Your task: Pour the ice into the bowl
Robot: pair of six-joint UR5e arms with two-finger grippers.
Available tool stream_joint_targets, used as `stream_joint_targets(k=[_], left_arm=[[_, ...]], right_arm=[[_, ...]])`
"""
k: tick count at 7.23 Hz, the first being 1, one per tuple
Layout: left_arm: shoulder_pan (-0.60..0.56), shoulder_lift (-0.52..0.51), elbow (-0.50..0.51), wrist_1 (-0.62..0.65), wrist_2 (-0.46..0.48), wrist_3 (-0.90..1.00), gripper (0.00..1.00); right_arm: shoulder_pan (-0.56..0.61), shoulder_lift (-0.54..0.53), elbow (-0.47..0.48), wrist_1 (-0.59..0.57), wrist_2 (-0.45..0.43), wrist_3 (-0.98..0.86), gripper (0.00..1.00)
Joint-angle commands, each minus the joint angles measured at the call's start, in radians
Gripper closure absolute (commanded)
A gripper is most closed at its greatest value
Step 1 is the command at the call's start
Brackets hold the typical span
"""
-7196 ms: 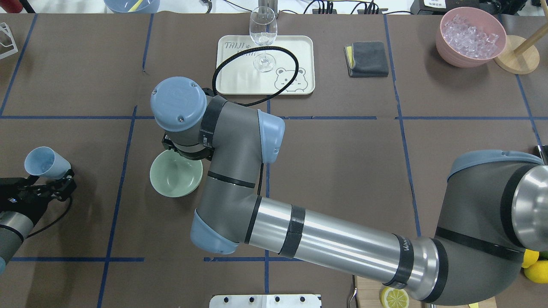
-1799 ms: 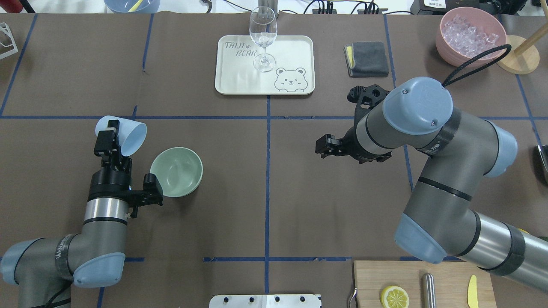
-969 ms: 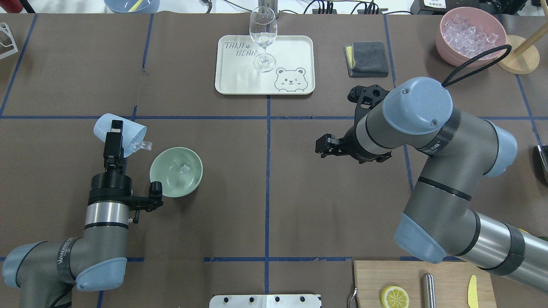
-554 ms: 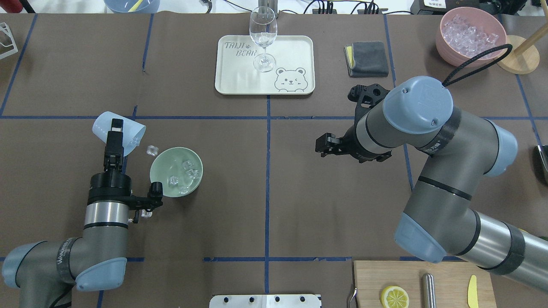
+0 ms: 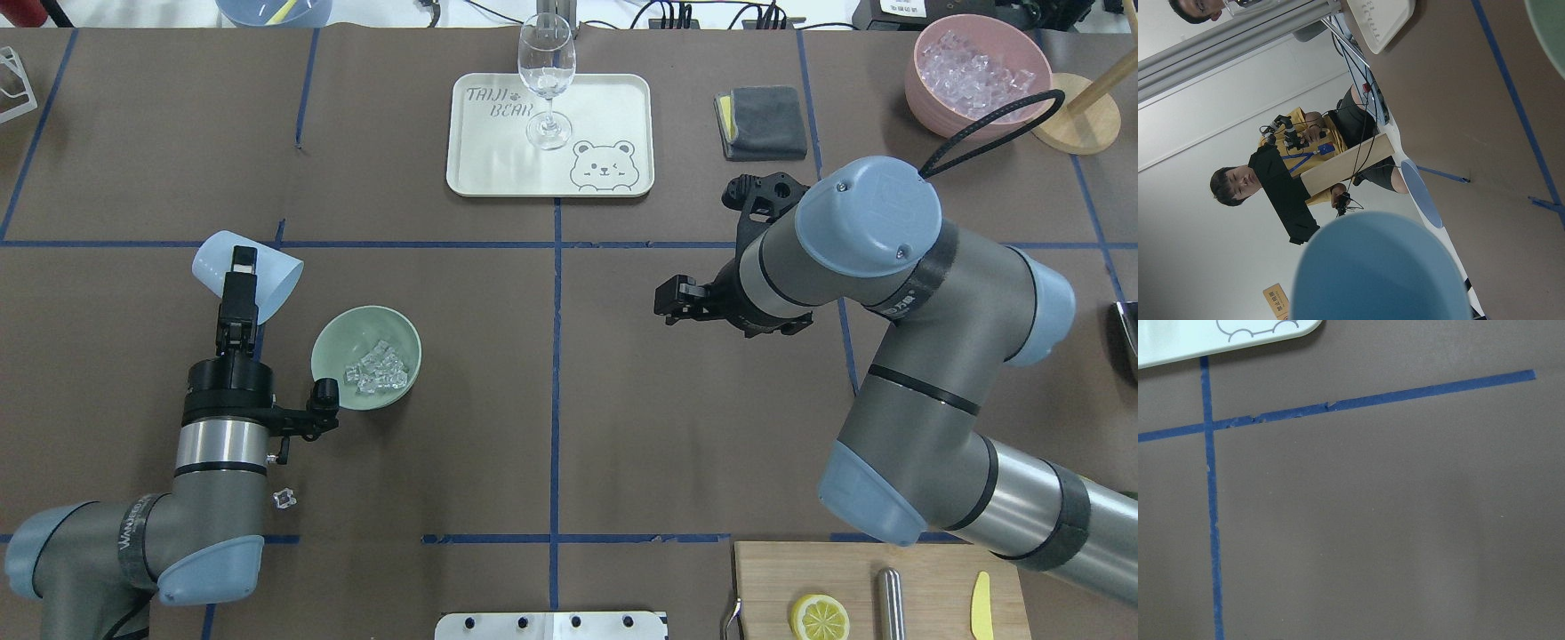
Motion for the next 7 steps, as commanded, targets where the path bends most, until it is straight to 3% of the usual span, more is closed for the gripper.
stream_joint_targets(k=[1, 4, 7], left_arm=[[0.000, 0.000, 0.002, -0.008, -0.001, -0.001, 1.00], [-0.001, 0.000, -0.017, -0.109, -0.015, 0.005, 1.00], [-0.008, 0.015, -0.093, -0.114, -0.176, 0.043, 1.00]], right_arm=[[-0.001, 0.000, 0.000, 0.000, 0.000, 0.000, 0.00], [-0.001, 0.002, 0.000, 0.000, 0.000, 0.002, 0.00], [-0.003, 0.003, 0.000, 0.000, 0.000, 0.002, 0.00]])
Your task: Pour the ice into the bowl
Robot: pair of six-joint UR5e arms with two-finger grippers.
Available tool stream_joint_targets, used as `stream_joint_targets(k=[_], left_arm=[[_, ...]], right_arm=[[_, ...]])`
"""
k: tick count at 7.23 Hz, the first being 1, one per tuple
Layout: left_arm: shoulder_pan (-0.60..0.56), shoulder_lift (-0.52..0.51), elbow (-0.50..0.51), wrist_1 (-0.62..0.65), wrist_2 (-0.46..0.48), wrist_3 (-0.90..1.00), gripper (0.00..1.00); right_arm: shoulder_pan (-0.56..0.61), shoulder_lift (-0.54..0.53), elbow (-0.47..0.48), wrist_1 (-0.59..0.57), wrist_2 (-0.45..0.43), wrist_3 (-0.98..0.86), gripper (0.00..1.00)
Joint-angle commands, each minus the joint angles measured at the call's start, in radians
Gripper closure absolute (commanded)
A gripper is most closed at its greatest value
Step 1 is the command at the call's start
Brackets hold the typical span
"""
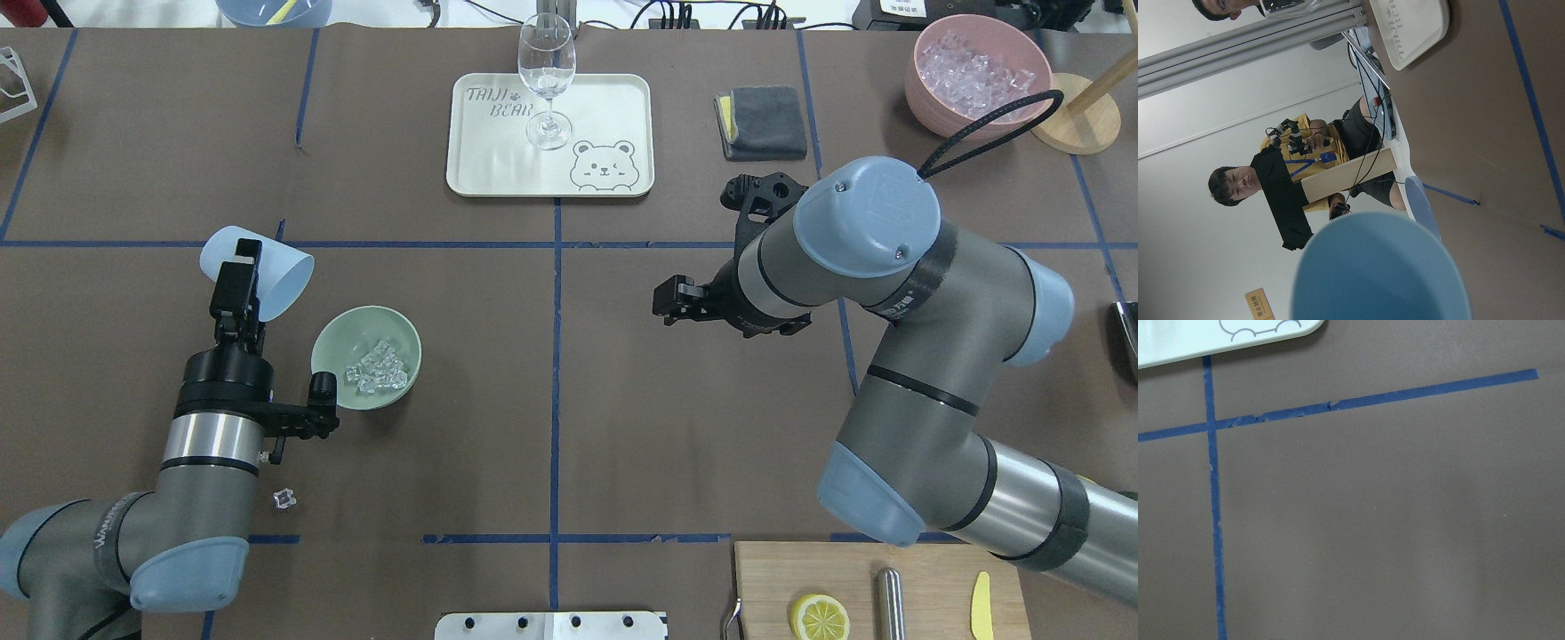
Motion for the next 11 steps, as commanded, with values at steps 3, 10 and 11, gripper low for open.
stream_joint_targets(k=[3, 10, 11], left_arm=[[-0.012, 0.034, -0.063, -0.005, -0.248, -0.133, 1.00], [-0.107, 0.136, -0.069, -0.098, -0.449, -1.123, 1.00], [-0.110, 0.197, -0.058, -0.184, -0.452, -1.195, 1.00]], right_arm=[[-0.004, 0.010, 0.002, 0.000, -0.005, 0.003, 0.00], [-0.114, 0.082, -0.008, 0.000, -0.083, 0.138, 0.00], [-0.127, 0.086, -0.009, 0.000, -0.084, 0.140, 0.00]])
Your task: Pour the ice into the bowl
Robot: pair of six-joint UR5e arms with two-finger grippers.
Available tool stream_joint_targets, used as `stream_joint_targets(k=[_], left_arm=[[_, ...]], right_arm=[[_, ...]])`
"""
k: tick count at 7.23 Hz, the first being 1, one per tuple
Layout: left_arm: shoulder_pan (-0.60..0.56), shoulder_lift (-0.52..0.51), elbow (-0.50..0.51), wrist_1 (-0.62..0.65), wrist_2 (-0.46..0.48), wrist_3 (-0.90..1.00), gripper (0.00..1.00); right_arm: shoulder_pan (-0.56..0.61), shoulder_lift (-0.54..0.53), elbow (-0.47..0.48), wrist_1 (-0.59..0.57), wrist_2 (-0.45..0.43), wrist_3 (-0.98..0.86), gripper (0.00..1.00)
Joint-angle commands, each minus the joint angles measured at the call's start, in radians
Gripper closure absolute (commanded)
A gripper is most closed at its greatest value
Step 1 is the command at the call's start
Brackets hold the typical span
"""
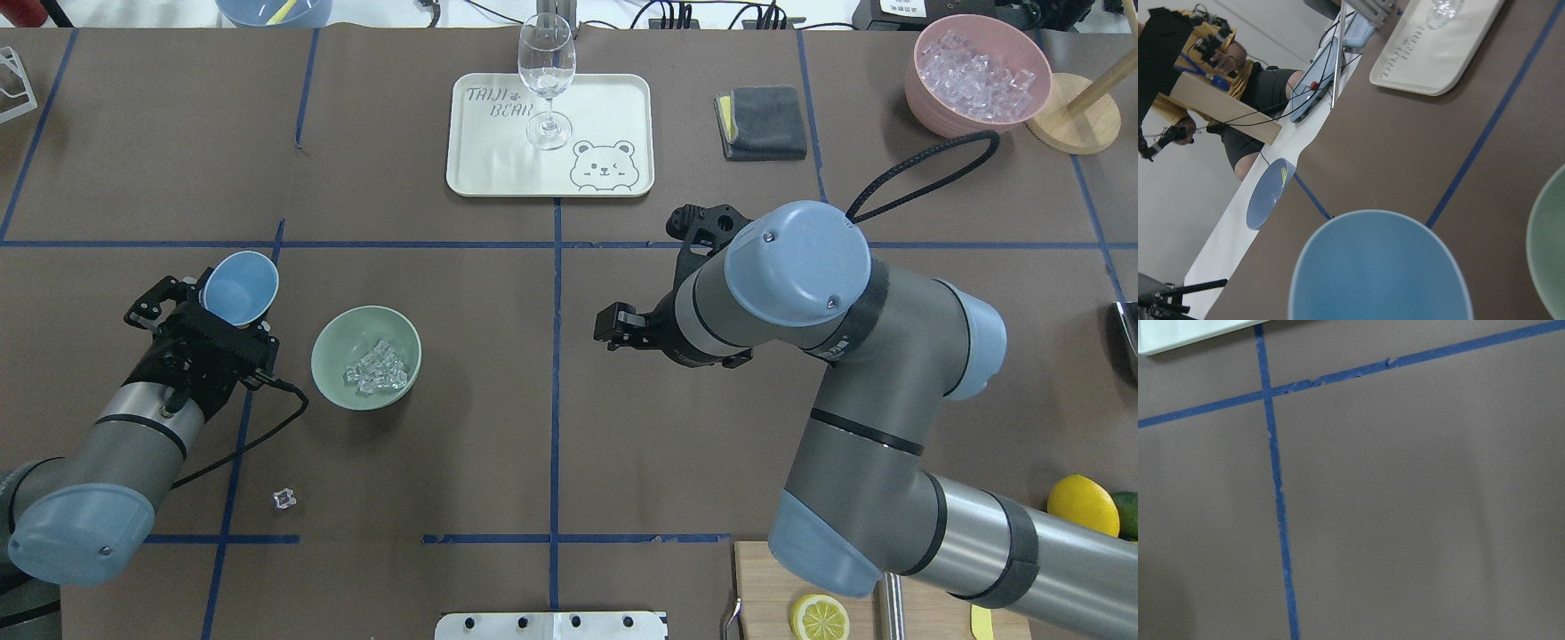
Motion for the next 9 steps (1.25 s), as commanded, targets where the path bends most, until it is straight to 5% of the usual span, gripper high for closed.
stream_joint_targets(k=[1, 4, 5, 9], left_arm=[[-0.022, 0.126, 0.011, -0.206, -0.020, -0.129, 1.00], [-0.094, 0.183, 0.236, -0.676, -0.023, -0.163, 1.00], [-0.111, 0.220, 0.246, -0.718, -0.032, -0.159, 1.00], [-0.169, 0.240, 0.348, -0.898, -0.123, -0.165, 1.00]], right_arm=[[-0.037, 0.034, -0.015, 0.000, -0.031, 0.012, 0.00], [-0.108, 0.178, -0.177, 0.055, -0.114, 0.078, 0.00], [-0.126, 0.241, -0.293, 0.165, -0.157, 0.145, 0.00], [-0.128, 0.552, -0.682, 0.192, -0.159, 0.155, 0.00]])
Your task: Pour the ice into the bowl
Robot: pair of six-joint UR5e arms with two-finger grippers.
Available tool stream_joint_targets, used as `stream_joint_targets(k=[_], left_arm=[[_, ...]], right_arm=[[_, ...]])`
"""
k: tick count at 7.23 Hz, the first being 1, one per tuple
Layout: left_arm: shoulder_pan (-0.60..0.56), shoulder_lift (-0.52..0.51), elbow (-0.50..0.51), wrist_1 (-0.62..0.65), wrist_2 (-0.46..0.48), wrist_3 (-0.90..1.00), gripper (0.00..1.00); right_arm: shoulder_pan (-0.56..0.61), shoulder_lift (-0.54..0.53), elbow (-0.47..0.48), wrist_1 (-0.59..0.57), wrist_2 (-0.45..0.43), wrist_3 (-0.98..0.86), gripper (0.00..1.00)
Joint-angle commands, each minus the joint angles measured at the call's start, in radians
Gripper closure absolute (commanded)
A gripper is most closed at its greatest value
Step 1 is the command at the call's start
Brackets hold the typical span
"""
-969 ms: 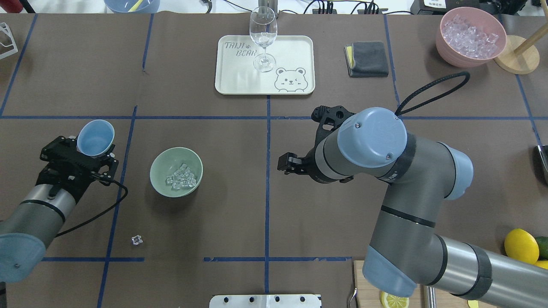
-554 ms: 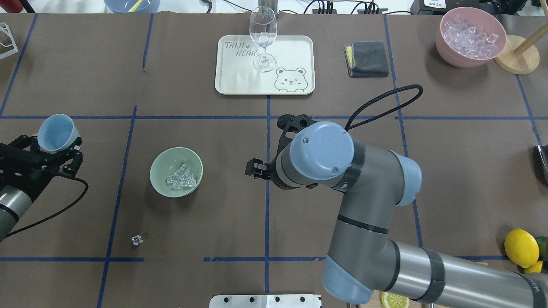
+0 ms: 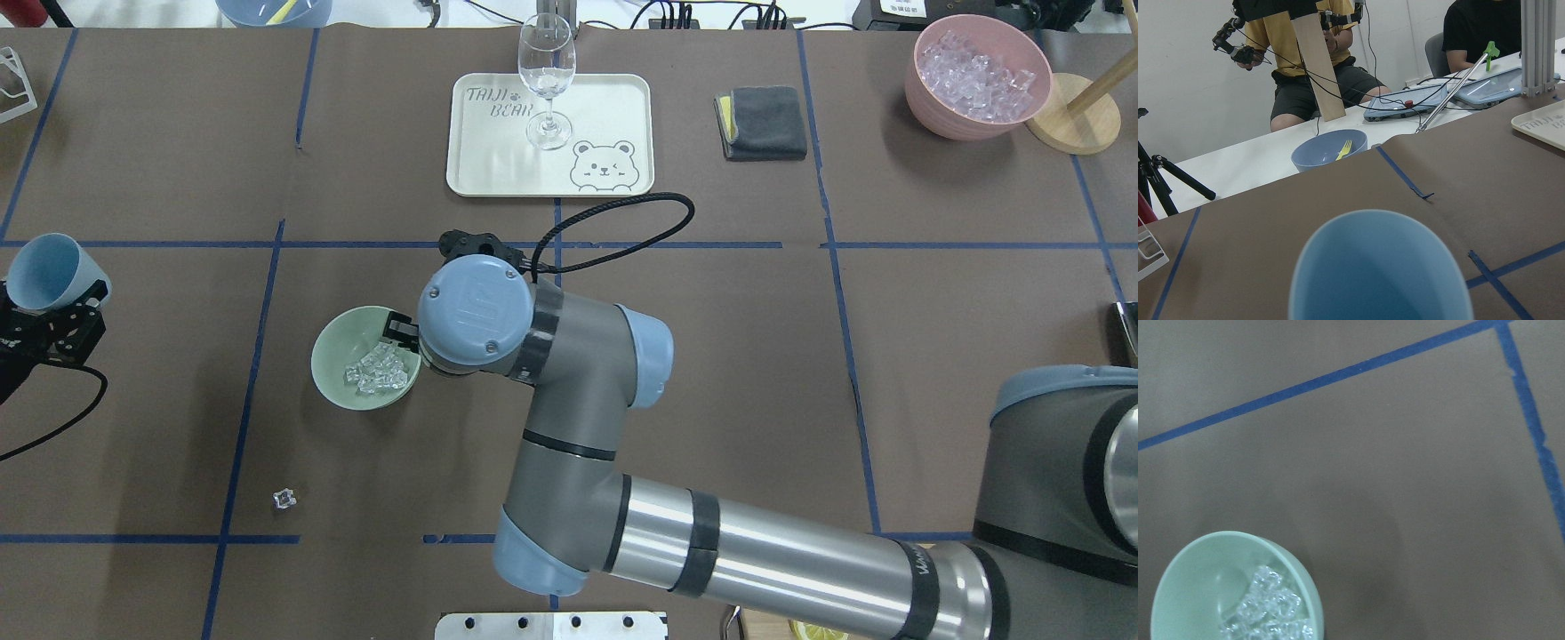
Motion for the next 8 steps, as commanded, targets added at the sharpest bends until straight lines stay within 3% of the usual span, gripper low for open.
stream_joint_targets(k=[1, 3, 7, 8], left_arm=[[-0.009, 0.001, 0.048, -0.049, -0.010, -0.044, 1.00], [-0.007, 0.001, 0.108, -0.120, -0.042, -0.135, 1.00], [-0.007, 0.000, 0.171, -0.112, -0.074, -0.134, 1.00], [-0.007, 0.000, 0.171, -0.111, -0.089, -0.134, 1.00]], right_arm=[[-0.001, 0.095, -0.142, 0.003, -0.001, -0.004, 0.00], [-0.002, 0.137, -0.224, 0.003, -0.001, -0.007, 0.01], [-0.016, 0.140, -0.250, 0.006, 0.000, -0.007, 0.09], [-0.022, 0.139, -0.252, 0.008, 0.000, -0.007, 0.35]])
